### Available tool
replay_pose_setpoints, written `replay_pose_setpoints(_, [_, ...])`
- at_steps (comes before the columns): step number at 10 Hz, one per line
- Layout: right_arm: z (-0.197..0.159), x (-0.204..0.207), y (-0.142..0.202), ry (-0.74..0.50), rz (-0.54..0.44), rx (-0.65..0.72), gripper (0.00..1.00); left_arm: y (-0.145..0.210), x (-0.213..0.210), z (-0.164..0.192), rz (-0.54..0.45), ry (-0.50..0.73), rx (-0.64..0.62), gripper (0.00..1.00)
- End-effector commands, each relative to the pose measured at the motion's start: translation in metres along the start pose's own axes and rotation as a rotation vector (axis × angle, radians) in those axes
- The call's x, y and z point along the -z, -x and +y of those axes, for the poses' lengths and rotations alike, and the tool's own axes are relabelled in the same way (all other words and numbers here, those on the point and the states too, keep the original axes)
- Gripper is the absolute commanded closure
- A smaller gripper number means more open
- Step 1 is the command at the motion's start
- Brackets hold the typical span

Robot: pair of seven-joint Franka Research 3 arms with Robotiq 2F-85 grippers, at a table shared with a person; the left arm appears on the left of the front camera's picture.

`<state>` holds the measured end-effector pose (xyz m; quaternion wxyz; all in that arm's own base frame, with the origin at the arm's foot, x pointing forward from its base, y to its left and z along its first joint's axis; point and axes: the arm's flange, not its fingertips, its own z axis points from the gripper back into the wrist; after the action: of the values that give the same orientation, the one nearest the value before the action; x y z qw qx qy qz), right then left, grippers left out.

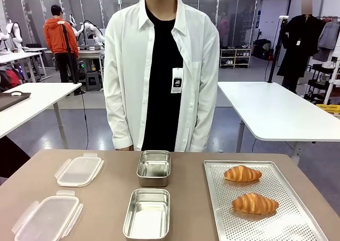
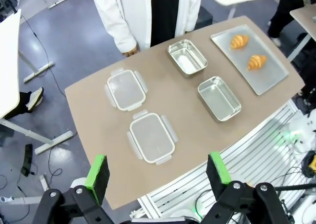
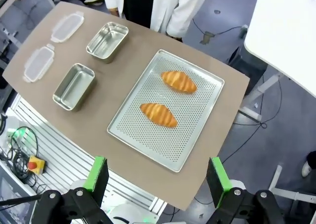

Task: Place the bread into the airtight container.
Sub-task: Pick up a Butter Roll and place it into an empty Airtight Container.

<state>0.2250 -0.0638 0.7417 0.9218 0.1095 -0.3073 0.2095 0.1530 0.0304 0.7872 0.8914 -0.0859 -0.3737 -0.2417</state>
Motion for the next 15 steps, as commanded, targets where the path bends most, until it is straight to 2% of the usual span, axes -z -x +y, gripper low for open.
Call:
replay_pose_setpoints(1, [-0.001,0.006,0.003,-0.030,0.040,-0.014,0.00,-0.010,0.013,-0.001,0.029,0.043,-0.042,0.00])
replay_pose_setpoints(2, [0.000,0.000,0.000,0.000,0.000,0.000,0.00,0.000,0.000,0.000,0.000,0.000,0.000,0.00])
replay_pose_setpoints(15, [0.000,0.000,0.002,0.001,0.008,0.007,0.00,0.000,0.000,0.000,0.000,0.000,0.000,0.00])
